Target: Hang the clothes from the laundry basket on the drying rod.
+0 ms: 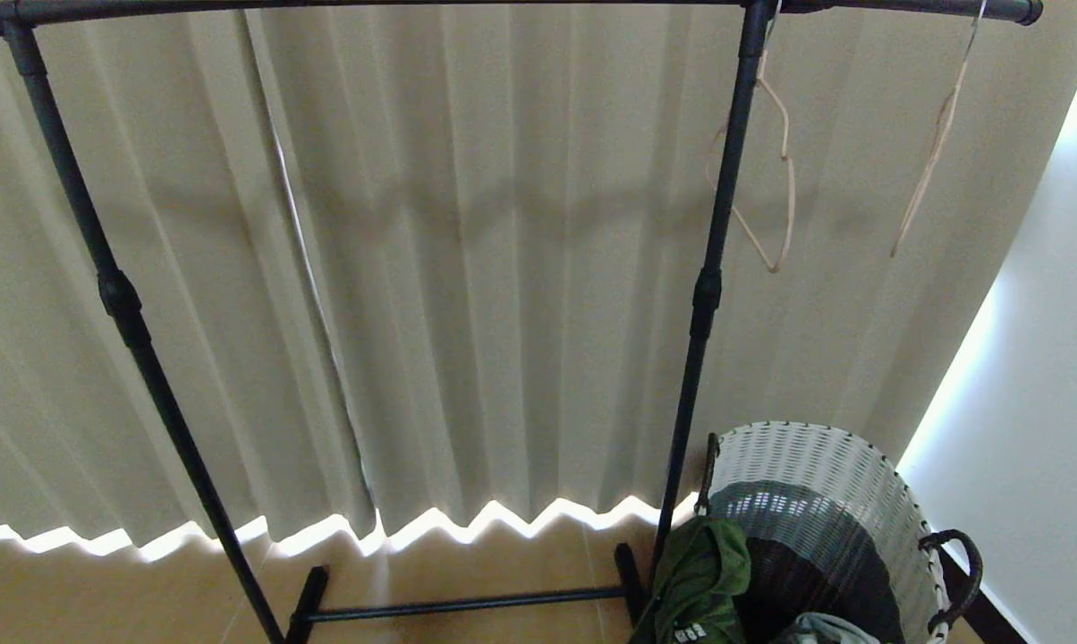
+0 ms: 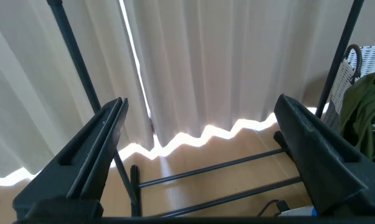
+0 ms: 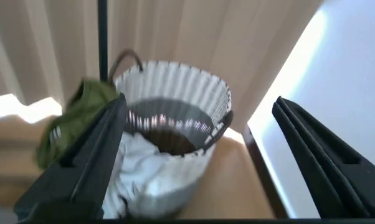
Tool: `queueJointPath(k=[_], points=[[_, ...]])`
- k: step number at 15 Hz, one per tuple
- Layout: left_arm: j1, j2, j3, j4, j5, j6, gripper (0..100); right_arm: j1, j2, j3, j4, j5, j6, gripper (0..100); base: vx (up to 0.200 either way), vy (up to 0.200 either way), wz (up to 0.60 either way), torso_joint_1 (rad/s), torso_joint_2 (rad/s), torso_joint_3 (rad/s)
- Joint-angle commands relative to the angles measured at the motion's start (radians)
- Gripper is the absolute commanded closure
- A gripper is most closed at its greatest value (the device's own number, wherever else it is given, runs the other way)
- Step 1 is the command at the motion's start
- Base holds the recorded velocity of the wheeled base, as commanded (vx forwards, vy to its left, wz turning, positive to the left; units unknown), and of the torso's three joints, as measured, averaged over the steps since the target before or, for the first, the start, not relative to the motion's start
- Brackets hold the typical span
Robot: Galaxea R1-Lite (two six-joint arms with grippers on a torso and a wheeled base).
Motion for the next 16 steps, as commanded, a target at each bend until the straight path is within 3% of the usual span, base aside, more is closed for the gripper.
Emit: queueJointPath(k=[1, 3, 7, 13, 16], points=[[0.0, 0.0, 0.0, -0.001, 0.0, -0.001, 0, 0.039, 0.337, -0.075, 0.025, -0.011, -0.096, 0, 0.0, 0.0, 0.0, 0.0, 0.0, 0.0], [0.0, 0.0, 0.0, -0.001, 0.0, -0.001, 0, 0.04, 0.627, -0.109, 0.014, -0.005, -0.204, 0, 0.0, 0.0, 0.0, 0.0, 0.0, 0.0], [0.0, 0.0, 0.0, -0.001, 0.0, -0.002, 0, 0.106, 1.018, -0.11, -0.104, 0.032, -0.291, 0, 0.0, 0.0, 0.0, 0.0, 0.0, 0.0], [0.0, 0.0, 0.0, -0.001, 0.005, -0.008, 0, 0.307, 1.29, -0.109, -0.115, 0.033, -0.294, 0, 0.0, 0.0, 0.0, 0.0, 0.0, 0.0], [0.0, 0.0, 0.0, -0.001, 0.008, -0.01, 0, 0.316, 1.415, -0.12, -0.135, 0.027, -0.296, 0, 0.0, 0.0, 0.0, 0.0, 0.0, 0.0]])
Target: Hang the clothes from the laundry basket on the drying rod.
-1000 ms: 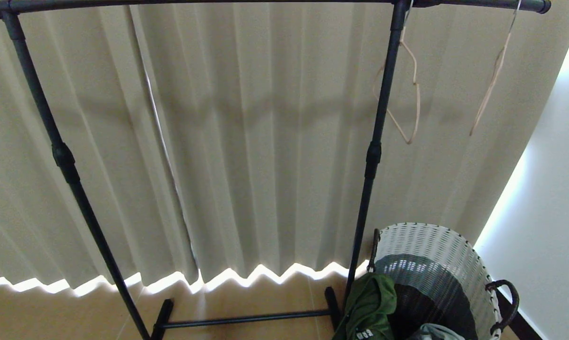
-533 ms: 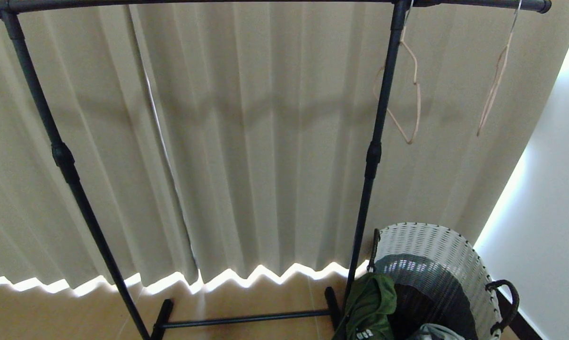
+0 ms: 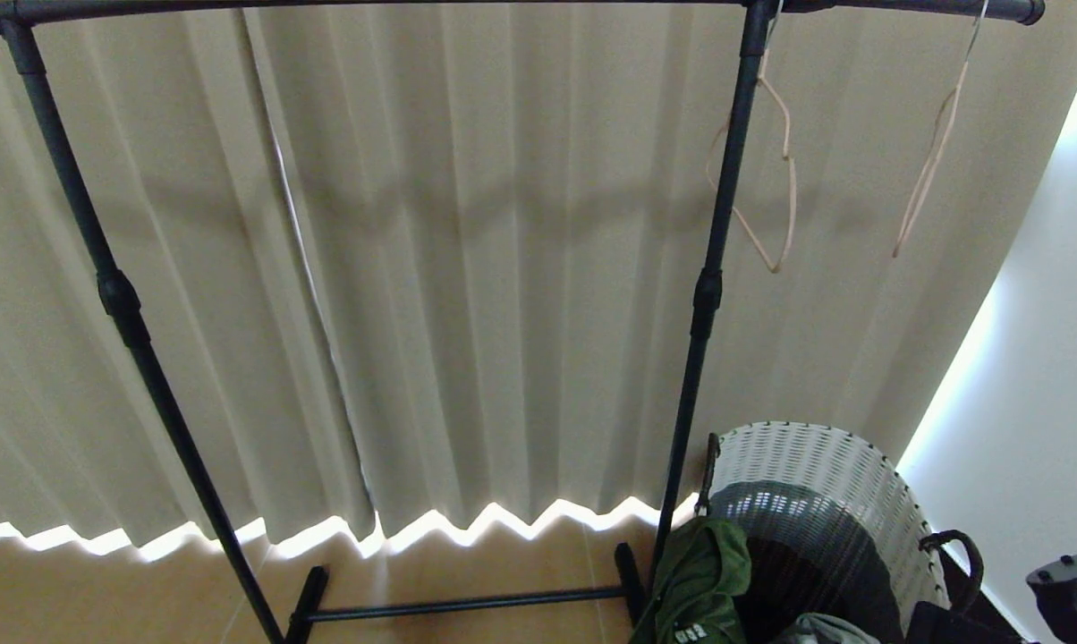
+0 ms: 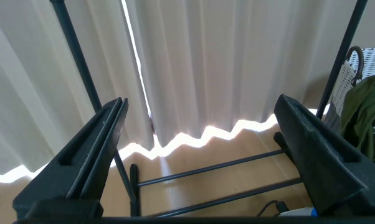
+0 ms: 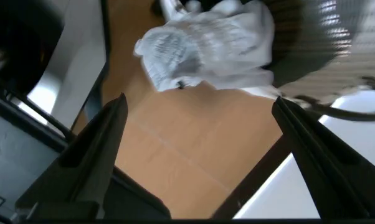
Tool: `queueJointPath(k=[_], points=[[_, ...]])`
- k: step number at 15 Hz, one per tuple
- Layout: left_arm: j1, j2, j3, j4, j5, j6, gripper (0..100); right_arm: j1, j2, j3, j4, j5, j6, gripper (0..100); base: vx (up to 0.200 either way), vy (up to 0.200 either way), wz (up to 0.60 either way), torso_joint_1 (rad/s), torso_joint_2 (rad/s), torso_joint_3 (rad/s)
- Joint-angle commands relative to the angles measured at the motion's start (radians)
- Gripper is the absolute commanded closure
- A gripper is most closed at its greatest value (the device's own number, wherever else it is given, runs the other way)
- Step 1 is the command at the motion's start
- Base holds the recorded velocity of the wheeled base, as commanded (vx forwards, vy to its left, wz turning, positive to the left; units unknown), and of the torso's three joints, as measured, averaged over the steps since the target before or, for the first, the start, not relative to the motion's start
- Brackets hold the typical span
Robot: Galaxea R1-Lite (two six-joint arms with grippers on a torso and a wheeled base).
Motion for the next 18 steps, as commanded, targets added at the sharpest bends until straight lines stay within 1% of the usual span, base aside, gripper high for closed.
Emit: queueJointPath(k=[1, 2, 4, 6, 8, 9, 12, 13, 15, 18], points=[[0.001, 0.0, 0.0, -0.001, 0.0, 0.0, 0, 0.015, 0.183, -0.002, -0.065, -0.01, -0.001, 0, 0.0, 0.0, 0.0, 0.0, 0.0, 0.0], [0.0, 0.0, 0.0, -0.001, 0.0, -0.003, 0, 0.013, 0.236, 0.001, -0.117, -0.022, -0.001, 0, 0.0, 0.0, 0.0, 0.0, 0.0, 0.0], [0.0, 0.0, 0.0, -0.001, 0.002, -0.005, 0, 0.011, 0.337, 0.001, -0.232, -0.069, -0.001, 0, 0.0, 0.0, 0.0, 0.0, 0.0, 0.0], [0.0, 0.0, 0.0, -0.001, 0.006, -0.006, 0, 0.007, 0.412, -0.004, -0.303, -0.109, -0.001, 0, 0.0, 0.0, 0.0, 0.0, 0.0, 0.0], [0.0, 0.0, 0.0, -0.001, 0.006, -0.006, 0, -0.002, 0.476, -0.004, -0.358, -0.175, 0.001, 0, 0.0, 0.0, 0.0, 0.0, 0.0, 0.0], [0.0, 0.0, 0.0, 0.001, 0.006, -0.006, 0, -0.008, 0.504, -0.004, -0.395, -0.192, 0.001, 0, 0.0, 0.0, 0.0, 0.0, 0.0, 0.0], [0.001, 0.0, 0.0, -0.001, 0.008, -0.009, 0, -0.024, 0.544, 0.001, -0.476, -0.206, -0.001, 0, 0.0, 0.0, 0.0, 0.0, 0.0, 0.0], [0.0, 0.0, 0.0, -0.001, 0.009, -0.009, 0, -0.028, 0.544, 0.001, -0.481, -0.212, -0.001, 100, 0.0, 0.0, 0.0, 0.0, 0.0, 0.0], [0.0, 0.0, 0.0, -0.001, 0.011, -0.009, 0, -0.028, 0.533, 0.003, -0.481, -0.214, 0.001, 100, 0.0, 0.0, 0.0, 0.0, 0.0, 0.0], [0.001, 0.0, 0.0, -0.001, 0.011, -0.011, 0, -0.028, 0.452, 0.012, -0.511, -0.215, 0.001, 100, 0.0, 0.0, 0.0, 0.0, 0.0, 0.0]])
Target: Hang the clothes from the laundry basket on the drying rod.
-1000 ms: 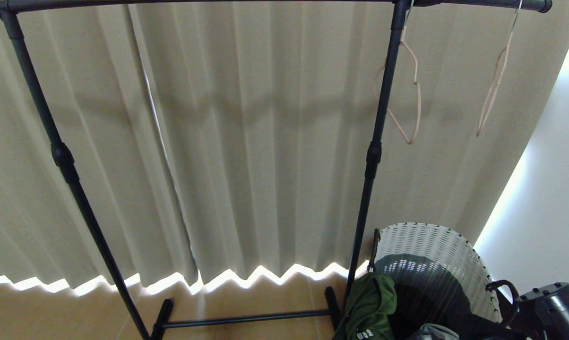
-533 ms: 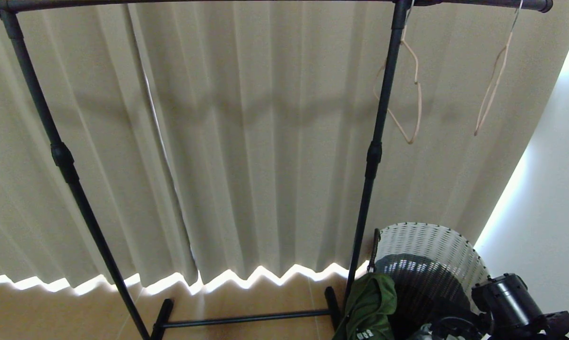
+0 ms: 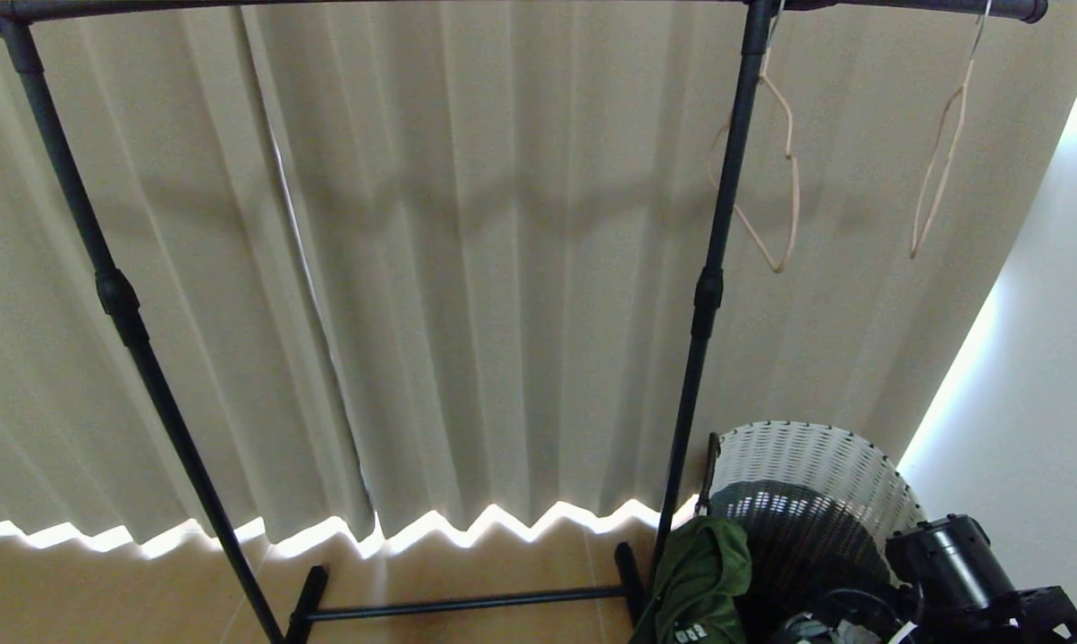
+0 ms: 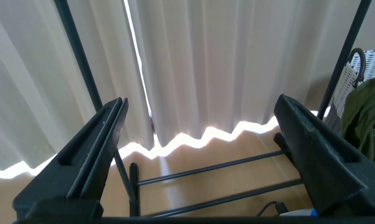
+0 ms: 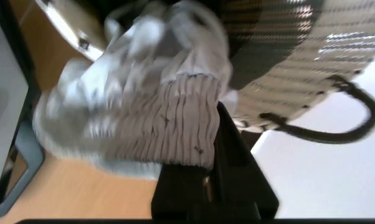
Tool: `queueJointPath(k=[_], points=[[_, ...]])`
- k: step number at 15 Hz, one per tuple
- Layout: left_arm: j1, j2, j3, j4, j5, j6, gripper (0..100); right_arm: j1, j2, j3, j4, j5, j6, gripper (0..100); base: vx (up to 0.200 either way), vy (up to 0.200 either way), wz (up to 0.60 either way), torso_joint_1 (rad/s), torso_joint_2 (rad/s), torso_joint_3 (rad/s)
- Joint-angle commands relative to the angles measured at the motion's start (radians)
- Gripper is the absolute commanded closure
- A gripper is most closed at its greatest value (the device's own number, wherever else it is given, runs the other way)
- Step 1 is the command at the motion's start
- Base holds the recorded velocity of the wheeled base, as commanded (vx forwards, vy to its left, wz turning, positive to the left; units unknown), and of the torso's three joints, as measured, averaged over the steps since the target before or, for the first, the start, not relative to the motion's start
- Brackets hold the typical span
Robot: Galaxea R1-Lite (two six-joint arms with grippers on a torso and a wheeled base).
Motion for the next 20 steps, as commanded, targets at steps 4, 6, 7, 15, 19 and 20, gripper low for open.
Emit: queueJointPath(k=[4, 6, 7, 15, 19, 20], points=[[-0.001, 0.0, 0.0, -0.001, -0.002, 0.003, 0, -0.012, -0.362, 0.022, 0.023, -0.001, 0.0, 100, 0.0, 0.0, 0.0, 0.0, 0.0, 0.0], [-0.001, 0.0, 0.0, 0.001, -0.003, 0.005, 0, -0.084, -0.573, -0.043, 0.136, -0.007, 0.0, 100, 0.0, 0.0, 0.0, 0.0, 0.0, 0.0], [-0.001, 0.0, 0.0, -0.001, -0.003, 0.005, 0, -0.125, -0.661, -0.102, 0.23, -0.006, 0.0, 100, 0.0, 0.0, 0.0, 0.0, 0.0, 0.0], [-0.001, 0.0, 0.0, -0.001, -0.002, 0.009, 0, -0.243, -0.923, -0.27, 0.455, 0.001, 0.029, 100, -0.075, 0.0, 0.0, 0.002, 0.0, 0.0], [-0.001, 0.0, 0.0, -0.001, -0.002, 0.009, 0, -0.243, -0.932, -0.265, 0.455, 0.002, 0.029, 100, -0.2, 0.0, 0.0, -0.004, 0.0, 0.002], [-0.001, 0.0, 0.0, -0.001, -0.002, 0.009, 0, -0.243, -0.938, -0.265, 0.455, 0.002, 0.027, 100, -0.2, 0.0, 0.0, 0.007, 0.01, 0.002]])
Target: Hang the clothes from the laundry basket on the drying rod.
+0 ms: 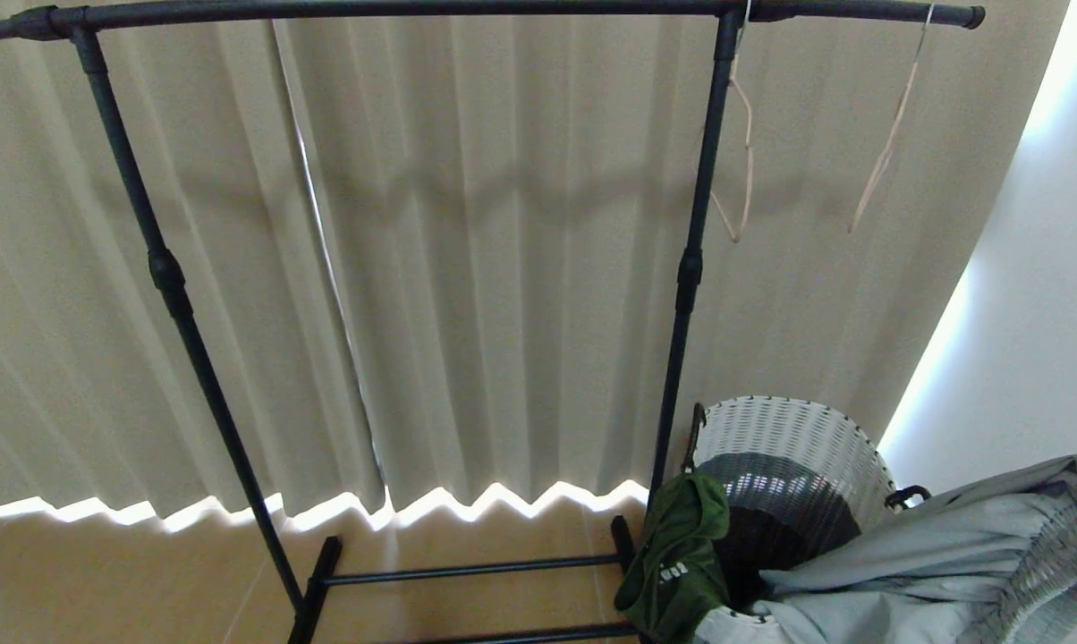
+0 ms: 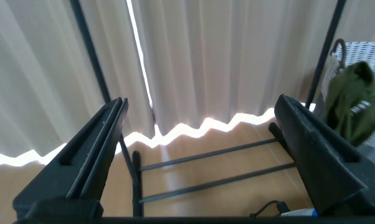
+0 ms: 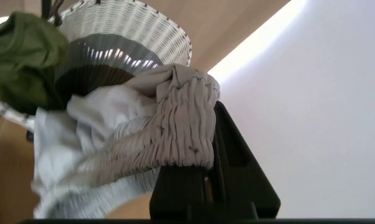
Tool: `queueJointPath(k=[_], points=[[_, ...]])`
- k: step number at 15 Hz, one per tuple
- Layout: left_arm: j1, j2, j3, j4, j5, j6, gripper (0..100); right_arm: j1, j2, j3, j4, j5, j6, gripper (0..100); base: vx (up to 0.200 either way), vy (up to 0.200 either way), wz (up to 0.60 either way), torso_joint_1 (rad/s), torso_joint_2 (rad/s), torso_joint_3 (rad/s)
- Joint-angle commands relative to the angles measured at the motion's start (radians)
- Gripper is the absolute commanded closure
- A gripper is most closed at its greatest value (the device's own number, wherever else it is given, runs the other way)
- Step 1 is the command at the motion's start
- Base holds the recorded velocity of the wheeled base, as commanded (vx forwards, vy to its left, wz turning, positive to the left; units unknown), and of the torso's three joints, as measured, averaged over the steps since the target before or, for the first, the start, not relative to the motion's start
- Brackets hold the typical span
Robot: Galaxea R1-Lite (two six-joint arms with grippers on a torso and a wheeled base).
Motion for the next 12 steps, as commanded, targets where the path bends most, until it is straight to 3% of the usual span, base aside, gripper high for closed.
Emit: queueJointPath(k=[1, 2, 7, 12], points=[[0.0, 0.0, 0.0, 0.0, 0.0, 0.0, 0, 0.0, -0.017, 0.0, 0.0, 0.0, -0.002, 100, -0.2, 0.0, 0.0, 0.002, 0.0, -0.002], [0.0, 0.0, 0.0, 0.001, 0.0, 0.0, 0, -0.001, -0.022, 0.0, 0.0, 0.0, -0.002, 100, -0.2, 0.0, 0.0, 0.007, 0.0, -0.002], [0.0, 0.0, 0.0, 0.0, 0.0, 0.0, 0, 0.0, -0.026, 0.004, 0.002, -0.001, -0.002, 100, 0.0, 0.0, 0.0, 0.0, 0.0, 0.0], [0.0, 0.0, 0.0, 0.001, 0.0, 0.0, 0, 0.0, -0.026, 0.028, 0.0, 0.0, -0.002, 100, 0.0, 0.2, 0.0, 0.004, 0.0, 0.001]])
